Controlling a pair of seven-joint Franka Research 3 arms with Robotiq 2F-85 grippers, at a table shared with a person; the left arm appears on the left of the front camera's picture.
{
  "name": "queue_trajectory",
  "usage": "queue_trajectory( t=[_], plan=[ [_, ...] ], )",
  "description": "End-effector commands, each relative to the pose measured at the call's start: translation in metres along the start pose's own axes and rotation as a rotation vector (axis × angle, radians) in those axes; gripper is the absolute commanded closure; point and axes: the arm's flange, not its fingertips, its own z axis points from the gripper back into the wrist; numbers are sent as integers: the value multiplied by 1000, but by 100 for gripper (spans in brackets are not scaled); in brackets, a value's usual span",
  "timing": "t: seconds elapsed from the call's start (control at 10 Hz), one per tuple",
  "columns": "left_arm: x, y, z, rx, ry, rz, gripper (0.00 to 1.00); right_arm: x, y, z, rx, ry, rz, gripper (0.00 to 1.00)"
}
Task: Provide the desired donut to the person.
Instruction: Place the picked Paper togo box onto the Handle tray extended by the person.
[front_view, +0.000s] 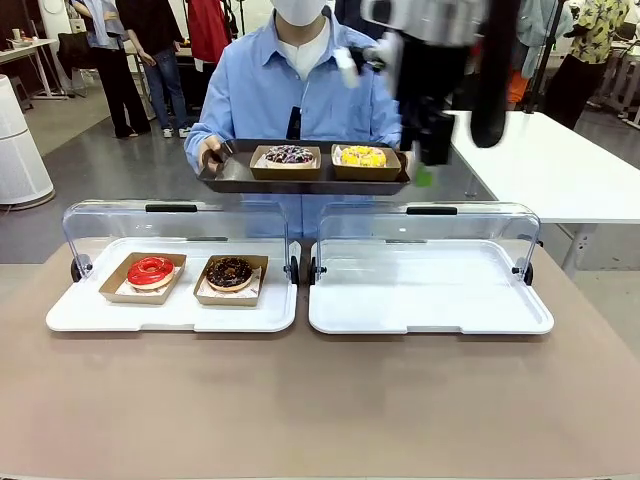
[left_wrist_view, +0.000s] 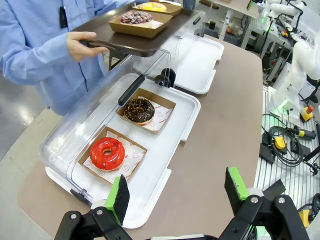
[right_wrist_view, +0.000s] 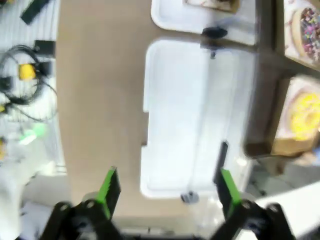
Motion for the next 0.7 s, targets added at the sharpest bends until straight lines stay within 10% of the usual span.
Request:
queue_trajectory(
  t=[0.0,0.6],
  plan=[
    [1,0,1,-3,-21,-10,0,-44,18,-13,-17,-42,-39,0],
    [1,0,1,-3,-21,-10,0,-95,9,-19,18,-14,-130,0]
  ],
)
